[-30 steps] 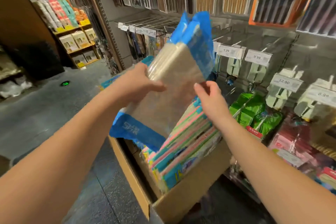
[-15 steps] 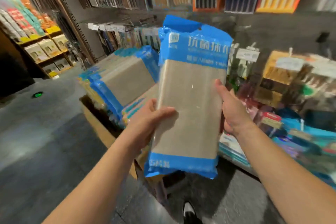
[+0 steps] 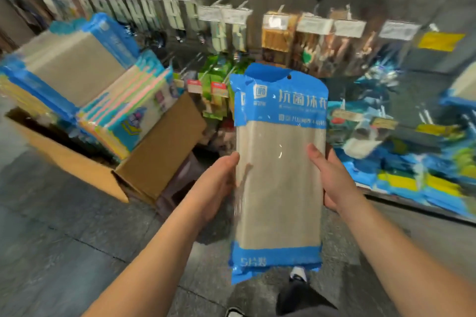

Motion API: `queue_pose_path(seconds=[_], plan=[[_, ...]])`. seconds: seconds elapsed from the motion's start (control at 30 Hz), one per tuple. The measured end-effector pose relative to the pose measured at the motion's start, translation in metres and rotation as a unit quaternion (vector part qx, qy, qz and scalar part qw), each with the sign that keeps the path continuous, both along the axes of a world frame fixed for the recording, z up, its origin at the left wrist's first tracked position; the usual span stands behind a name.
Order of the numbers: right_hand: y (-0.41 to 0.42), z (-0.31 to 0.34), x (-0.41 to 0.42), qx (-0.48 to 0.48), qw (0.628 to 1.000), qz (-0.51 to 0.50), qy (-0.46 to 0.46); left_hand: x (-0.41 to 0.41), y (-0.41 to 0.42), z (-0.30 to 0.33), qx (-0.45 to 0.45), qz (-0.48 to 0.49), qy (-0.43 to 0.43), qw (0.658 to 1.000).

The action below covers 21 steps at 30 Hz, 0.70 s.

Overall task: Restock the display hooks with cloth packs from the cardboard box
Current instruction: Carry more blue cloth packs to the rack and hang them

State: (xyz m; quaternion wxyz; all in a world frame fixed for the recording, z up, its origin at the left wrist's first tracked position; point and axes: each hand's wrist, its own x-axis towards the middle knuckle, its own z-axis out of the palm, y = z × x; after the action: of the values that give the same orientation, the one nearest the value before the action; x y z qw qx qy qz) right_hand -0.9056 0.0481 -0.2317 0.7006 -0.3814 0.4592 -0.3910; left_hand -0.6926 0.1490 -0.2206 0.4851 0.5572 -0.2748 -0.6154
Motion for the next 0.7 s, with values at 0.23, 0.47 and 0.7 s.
queue_pose_path(seconds=[0.23, 0.47, 0.7], plan=[[-0.001, 0.001, -0.159, -0.008, 0.998, -0.049, -0.024, -0.147, -0.063, 0.008, -0.034, -0.083, -0.080, 0.993], [-0.029, -0.006, -0.365, 0.015, 0.992, -0.124, -0.029, -0.343, -0.138, -0.015, -0.010, -0.161, -0.004, 0.987], [-0.052, 0.003, -0.520, 0.010, 0.987, -0.159, -0.005, -0.503, -0.192, -0.025, 0.016, -0.205, 0.052, 0.977]])
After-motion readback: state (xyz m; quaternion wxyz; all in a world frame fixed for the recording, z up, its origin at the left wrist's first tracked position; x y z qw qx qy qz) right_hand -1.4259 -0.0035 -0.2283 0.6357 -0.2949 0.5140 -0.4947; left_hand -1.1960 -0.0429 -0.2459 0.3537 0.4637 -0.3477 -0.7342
